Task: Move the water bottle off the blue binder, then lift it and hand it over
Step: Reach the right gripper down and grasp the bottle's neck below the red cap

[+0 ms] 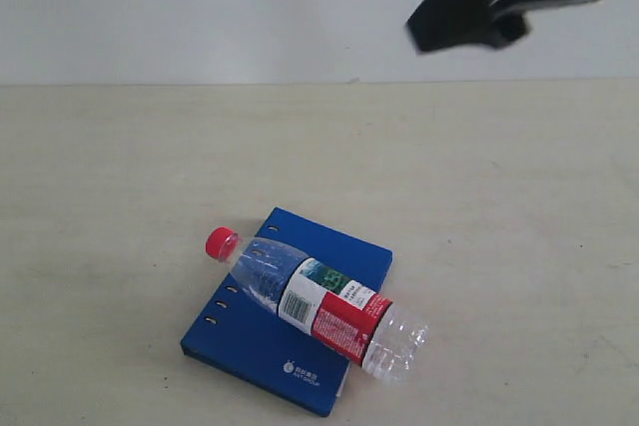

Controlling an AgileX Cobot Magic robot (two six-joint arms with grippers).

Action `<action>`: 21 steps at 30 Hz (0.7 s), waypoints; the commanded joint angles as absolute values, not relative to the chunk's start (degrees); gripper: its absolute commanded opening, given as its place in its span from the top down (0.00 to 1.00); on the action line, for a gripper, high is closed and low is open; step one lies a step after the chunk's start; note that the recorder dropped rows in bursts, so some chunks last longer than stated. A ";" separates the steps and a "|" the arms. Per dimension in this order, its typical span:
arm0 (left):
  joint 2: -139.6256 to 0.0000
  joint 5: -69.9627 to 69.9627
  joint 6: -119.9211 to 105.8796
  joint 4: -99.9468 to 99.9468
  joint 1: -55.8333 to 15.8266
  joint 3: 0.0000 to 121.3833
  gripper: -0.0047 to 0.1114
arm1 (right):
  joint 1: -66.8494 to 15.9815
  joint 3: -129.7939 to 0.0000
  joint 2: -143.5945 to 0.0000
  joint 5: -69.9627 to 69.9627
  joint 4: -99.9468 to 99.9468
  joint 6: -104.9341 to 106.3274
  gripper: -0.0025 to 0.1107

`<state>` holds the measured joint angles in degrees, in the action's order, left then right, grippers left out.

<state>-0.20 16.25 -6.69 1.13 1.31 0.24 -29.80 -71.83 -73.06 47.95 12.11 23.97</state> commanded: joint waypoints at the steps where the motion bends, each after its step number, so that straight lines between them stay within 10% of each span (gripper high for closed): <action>1: 0.00 15.95 -6.90 1.12 1.39 0.00 0.92 | -38.77 -72.28 -81.44 46.04 12.09 23.84 0.42; 21: 0.00 15.95 -6.90 1.12 1.39 0.00 0.92 | -46.64 -86.05 -115.41 38.82 5.22 15.79 0.26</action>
